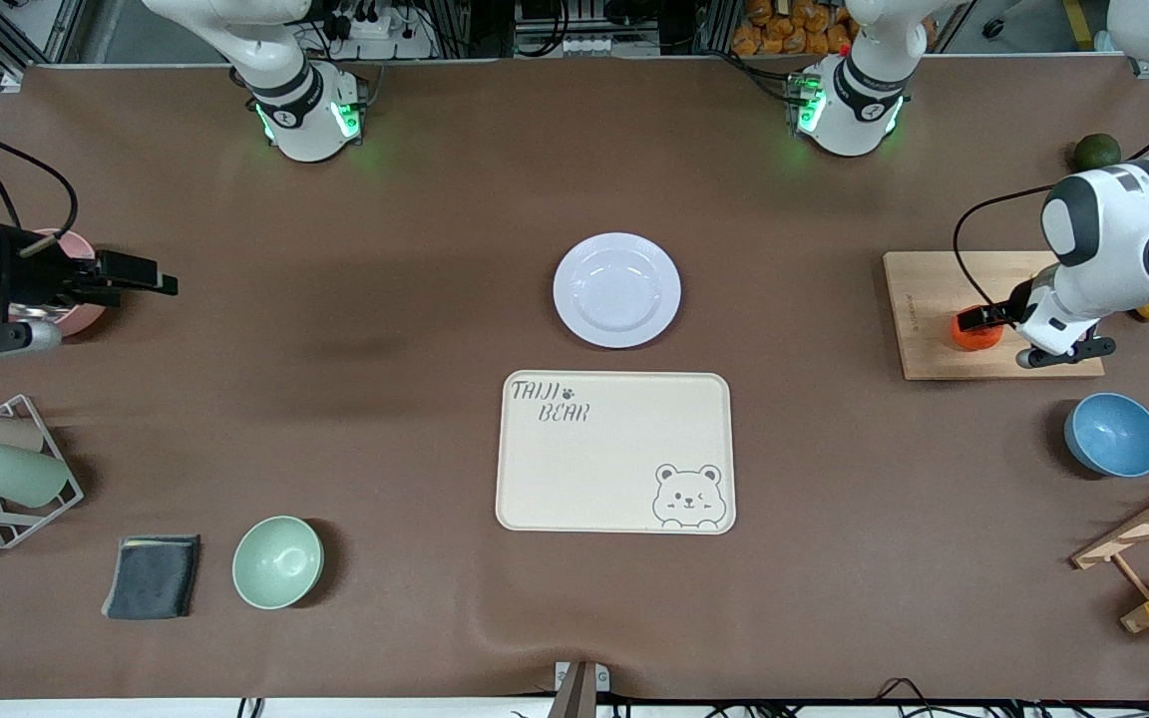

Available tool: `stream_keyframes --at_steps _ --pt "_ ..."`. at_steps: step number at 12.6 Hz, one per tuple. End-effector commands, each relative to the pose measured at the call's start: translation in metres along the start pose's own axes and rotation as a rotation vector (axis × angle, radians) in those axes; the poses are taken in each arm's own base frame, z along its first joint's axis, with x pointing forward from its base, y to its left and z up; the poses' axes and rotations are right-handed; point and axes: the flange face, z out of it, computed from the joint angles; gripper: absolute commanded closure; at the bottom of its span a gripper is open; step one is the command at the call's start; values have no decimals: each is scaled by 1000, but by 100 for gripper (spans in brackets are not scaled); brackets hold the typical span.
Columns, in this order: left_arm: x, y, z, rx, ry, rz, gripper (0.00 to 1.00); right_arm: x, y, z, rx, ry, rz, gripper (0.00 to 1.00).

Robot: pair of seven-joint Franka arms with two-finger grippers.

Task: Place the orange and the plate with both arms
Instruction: 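Reach the left gripper down to the orange on the cutting board, then grasp the orange with the left gripper while the right gripper reaches inward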

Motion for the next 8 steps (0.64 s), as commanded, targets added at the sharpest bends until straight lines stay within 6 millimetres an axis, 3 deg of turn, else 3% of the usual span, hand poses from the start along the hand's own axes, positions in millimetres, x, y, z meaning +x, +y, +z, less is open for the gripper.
stream_keyframes --at_steps 1,3,4,7,8 --pt "7 -2 2 10 10 26 0 0 1 12 76 -5 32 0" --pt "9 -2 6 8 4 26 0 2 4 32 114 -7 47 0" --pt "9 0 6 8 3 28 8 2 6 36 118 -8 52 0" --pt "11 6 16 6 -21 43 78 5 5 47 156 -11 60 0" --pt "12 10 21 5 -29 51 85 4 5 54 183 -20 68 0"
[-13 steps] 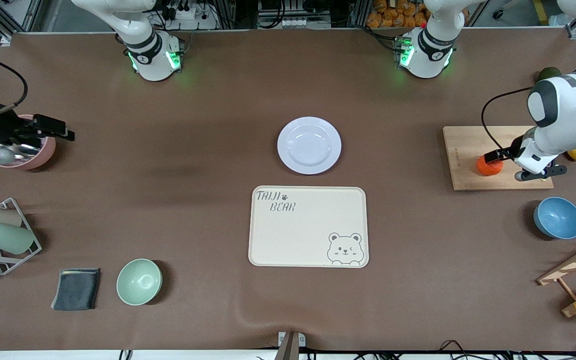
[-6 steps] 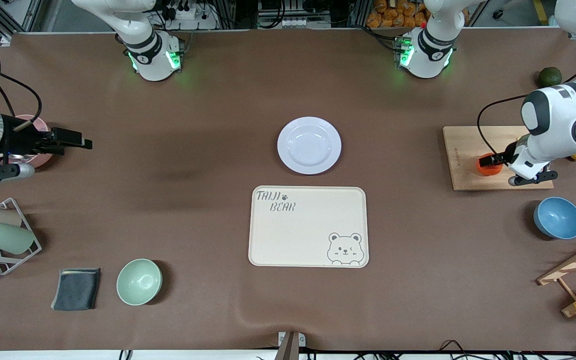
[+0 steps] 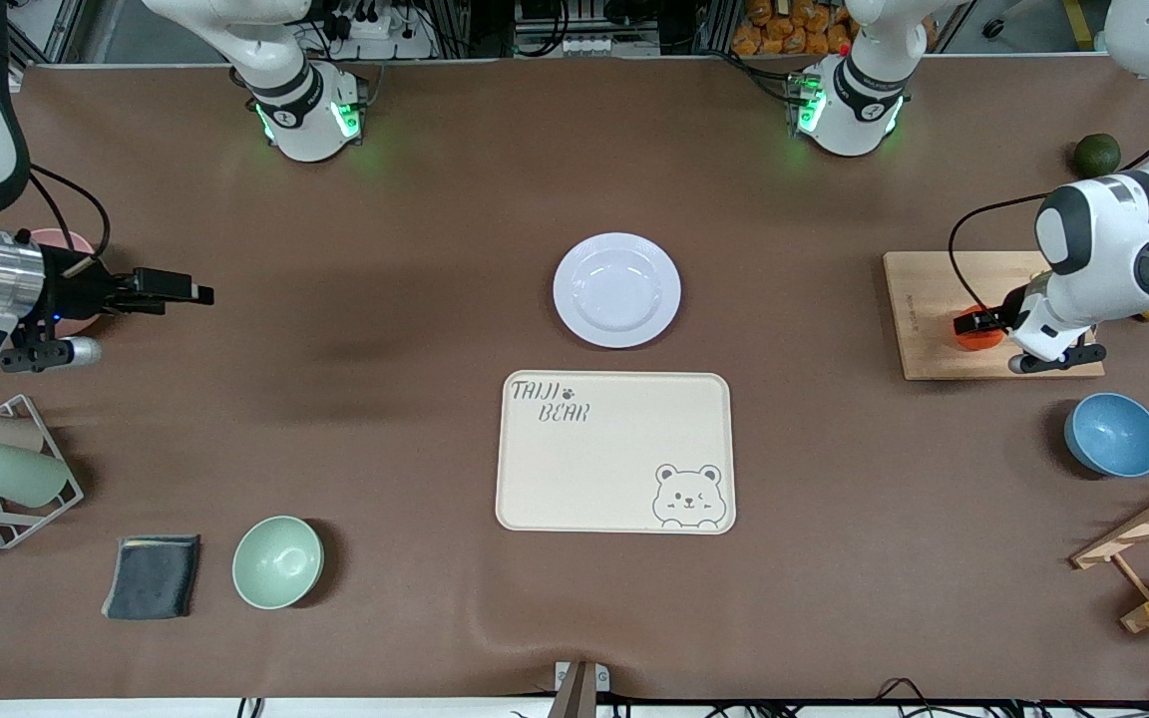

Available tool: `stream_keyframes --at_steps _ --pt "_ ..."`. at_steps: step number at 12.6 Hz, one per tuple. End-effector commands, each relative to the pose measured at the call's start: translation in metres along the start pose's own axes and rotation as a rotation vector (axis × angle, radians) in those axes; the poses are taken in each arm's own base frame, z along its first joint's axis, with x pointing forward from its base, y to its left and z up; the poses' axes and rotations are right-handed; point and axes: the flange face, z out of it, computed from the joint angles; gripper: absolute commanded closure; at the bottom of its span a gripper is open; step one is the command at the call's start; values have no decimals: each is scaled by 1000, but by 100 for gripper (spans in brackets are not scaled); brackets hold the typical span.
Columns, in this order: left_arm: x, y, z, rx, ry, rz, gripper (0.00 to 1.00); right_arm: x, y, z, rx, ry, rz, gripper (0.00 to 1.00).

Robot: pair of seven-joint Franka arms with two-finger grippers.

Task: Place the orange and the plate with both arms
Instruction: 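Grasp the orange with the left gripper while the right gripper reaches inward, then carry the orange with the left gripper onto the white plate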

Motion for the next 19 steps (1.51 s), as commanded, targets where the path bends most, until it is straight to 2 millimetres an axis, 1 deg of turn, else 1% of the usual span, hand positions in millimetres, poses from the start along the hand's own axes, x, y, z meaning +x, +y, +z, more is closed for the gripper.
stream_keyframes --at_steps 1,2,3,4,5,6,7,8,9,11,12,14,15,16,17,18,19 --pt "10 8 8 7 -8 44 100 -2 2 12 76 0 33 0" --pt "15 6 1 9 -3 40 100 0 2 17 83 11 35 0" --pt "18 10 -10 9 -24 44 100 0 6 27 86 13 47 0" --pt "25 27 -29 4 -42 68 100 0 11 36 114 10 63 0" --pt "31 51 -54 5 -64 107 100 -2 13 48 154 -2 78 0" --pt "34 78 -78 -13 -87 131 100 0 15 56 169 2 88 0" --pt "34 109 -105 -18 -93 170 100 4 14 64 177 -4 91 0" --pt "32 137 -126 -26 -92 203 100 7 11 72 205 -11 97 0" --pt "29 158 -139 -36 -88 203 100 7 6 81 231 -20 102 0" --pt "13 222 -147 -90 -92 210 100 8 -6 99 243 -13 101 0" --pt "3 248 -150 -92 -94 188 100 9 -7 108 240 -1 107 0" --pt "-21 306 -157 -92 -82 143 100 10 -26 137 218 -6 59 0" --pt "-30 330 -159 -101 -69 112 100 9 -26 147 243 -5 74 0" --pt "-42 357 -155 -114 -61 76 100 8 -26 156 284 -10 78 1" --pt "-57 387 -150 -119 -61 39 100 8 -30 171 322 -21 74 2" --pt "-76 420 -144 -114 -59 1 100 9 -32 191 361 -10 87 2" --pt "-93 444 -135 -109 -63 -35 100 7 -37 210 365 16 66 2"
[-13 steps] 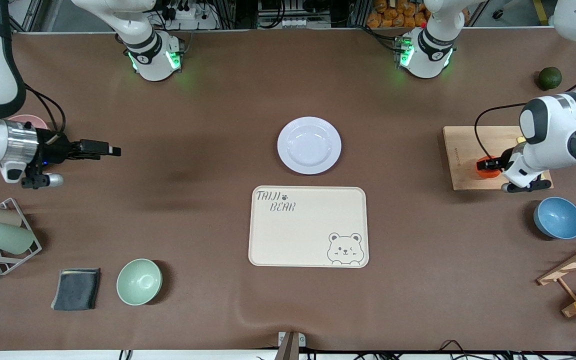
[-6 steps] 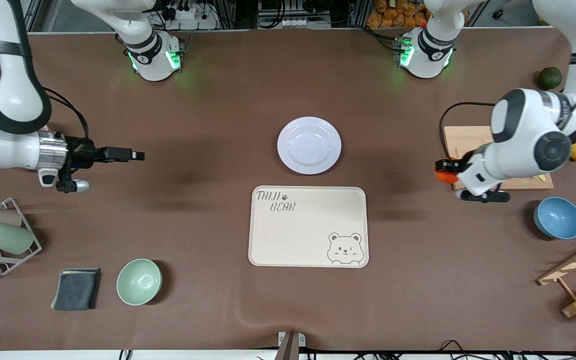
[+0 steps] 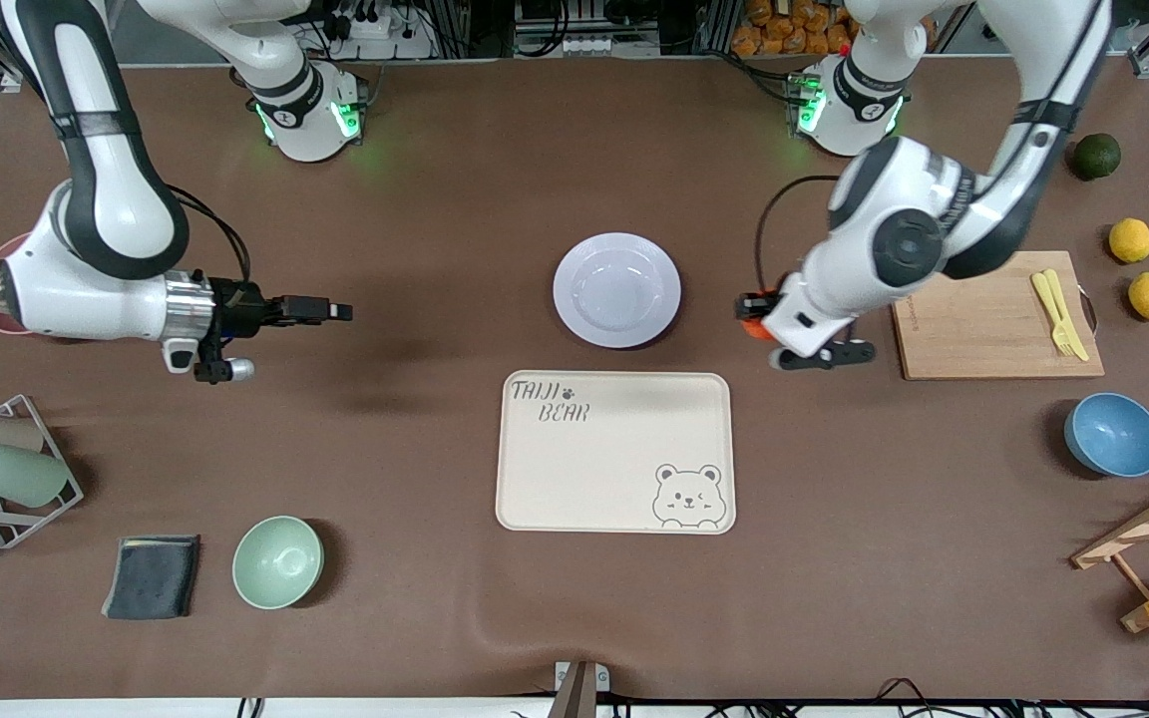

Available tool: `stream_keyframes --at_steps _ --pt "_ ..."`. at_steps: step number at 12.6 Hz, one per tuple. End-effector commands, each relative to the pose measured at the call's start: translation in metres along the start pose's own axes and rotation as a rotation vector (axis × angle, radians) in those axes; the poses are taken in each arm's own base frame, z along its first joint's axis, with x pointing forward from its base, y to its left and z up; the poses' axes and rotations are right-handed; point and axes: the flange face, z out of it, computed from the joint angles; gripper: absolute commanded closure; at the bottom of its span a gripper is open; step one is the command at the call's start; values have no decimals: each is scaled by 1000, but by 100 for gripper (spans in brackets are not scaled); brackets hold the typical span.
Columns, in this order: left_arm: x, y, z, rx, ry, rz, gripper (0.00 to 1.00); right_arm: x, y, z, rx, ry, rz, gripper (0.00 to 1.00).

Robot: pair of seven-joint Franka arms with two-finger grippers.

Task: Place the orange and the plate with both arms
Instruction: 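Carry the orange with the left gripper onto the white plate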

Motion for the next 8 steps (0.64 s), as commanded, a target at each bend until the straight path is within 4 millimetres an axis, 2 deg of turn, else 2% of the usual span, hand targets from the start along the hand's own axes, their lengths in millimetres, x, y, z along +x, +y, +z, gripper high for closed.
stream_keyframes --at_steps 1,2,4,5,7,8 --pt "-36 59 34 -17 -10 -98 100 -7 8 50 24 44 -43 2" --pt "-55 85 57 -29 -18 -131 100 -9 6 62 37 53 -52 2" --pt "-87 126 88 -51 -13 -218 100 -7 7 81 67 41 -31 4" --pt "-91 134 99 -39 -3 -239 100 -7 7 95 92 35 -31 4" --pt "-89 134 132 -22 -34 -241 100 -3 13 119 120 63 -60 4" --pt "-96 140 147 -25 -50 -235 100 -6 13 132 129 67 -65 5"
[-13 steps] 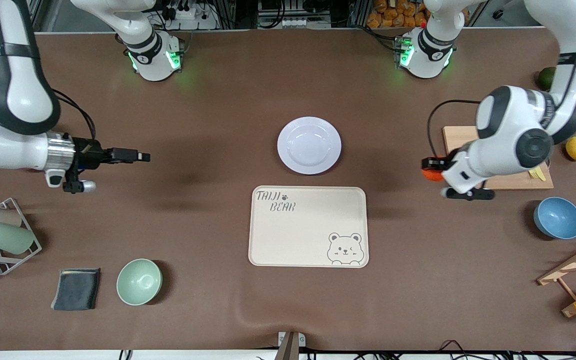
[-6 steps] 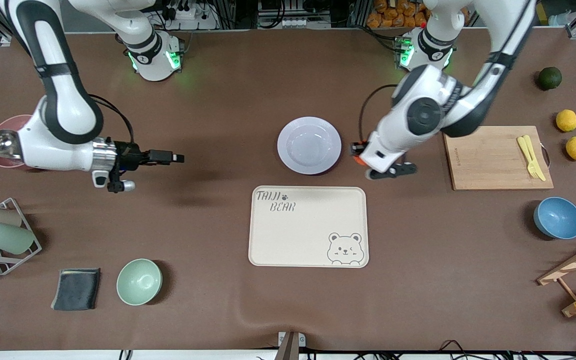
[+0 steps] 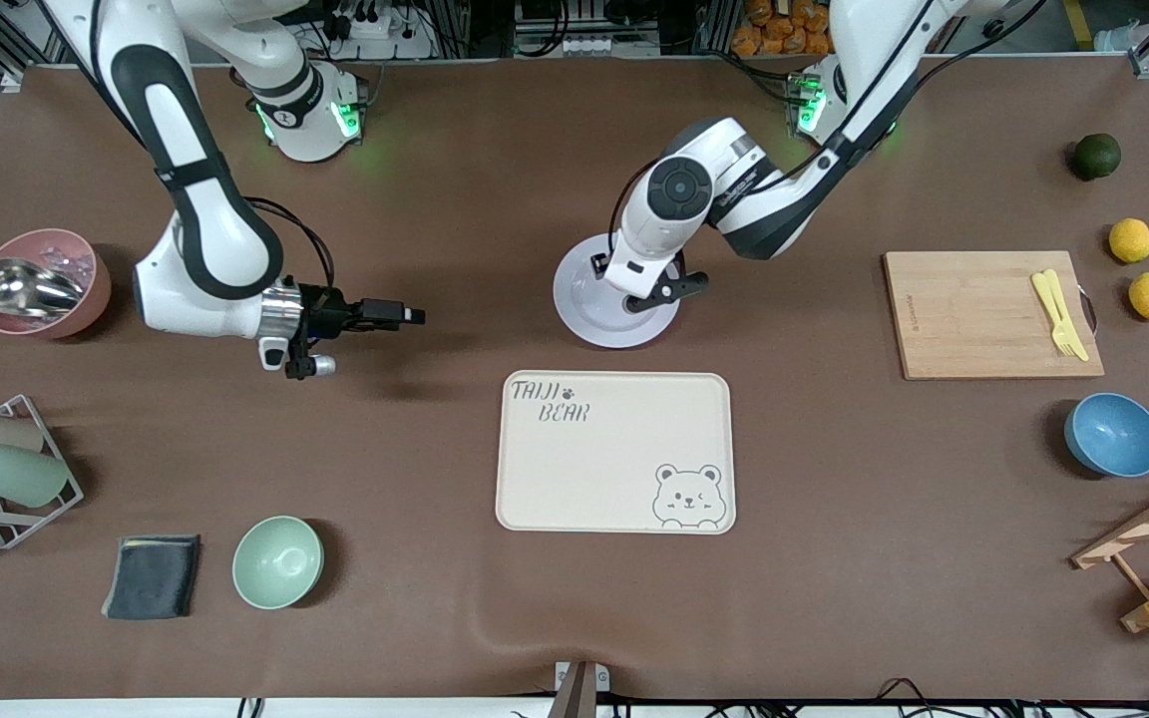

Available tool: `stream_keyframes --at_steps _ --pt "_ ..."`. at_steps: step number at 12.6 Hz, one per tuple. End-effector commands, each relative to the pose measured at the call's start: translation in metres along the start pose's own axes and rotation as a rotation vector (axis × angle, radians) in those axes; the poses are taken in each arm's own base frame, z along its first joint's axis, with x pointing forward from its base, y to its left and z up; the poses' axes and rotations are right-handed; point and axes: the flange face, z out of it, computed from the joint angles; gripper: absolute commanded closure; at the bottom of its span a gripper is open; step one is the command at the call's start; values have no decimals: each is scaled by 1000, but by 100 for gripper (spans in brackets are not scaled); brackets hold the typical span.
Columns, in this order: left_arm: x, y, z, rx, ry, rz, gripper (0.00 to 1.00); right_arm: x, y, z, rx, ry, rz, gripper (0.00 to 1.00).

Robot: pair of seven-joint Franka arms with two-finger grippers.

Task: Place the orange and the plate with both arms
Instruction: 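Carry the orange with the left gripper onto the white plate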

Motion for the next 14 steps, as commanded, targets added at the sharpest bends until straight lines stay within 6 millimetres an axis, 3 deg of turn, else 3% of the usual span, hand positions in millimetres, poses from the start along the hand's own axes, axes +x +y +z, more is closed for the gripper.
stream_keyframes --at_steps 1,4,5,6,7,9,10,12,14 --pt "7 2 35 6 -24 -21 100 -4 3 33 28 24 -17 5" --pt "8 13 58 -23 -4 -20 97 -11 -12 61 17 51 -15 13" --pt "12 13 64 -36 -1 -23 83 -12 -14 67 26 56 -4 13" --pt "16 11 69 -29 8 -17 55 -14 -15 73 28 58 -2 13" --pt "20 10 69 -23 26 -4 1 -17 -19 81 30 63 -2 13" --pt "26 9 60 -34 42 -10 0 -21 -23 93 28 74 -28 12" --pt "29 8 44 -44 65 -13 0 -22 -23 95 42 80 -32 12" --pt "38 2 -15 -69 154 -29 0 -26 -26 103 50 74 -39 13" --pt "64 -14 -95 -73 241 -82 0 -36 -32 115 79 74 -36 19"
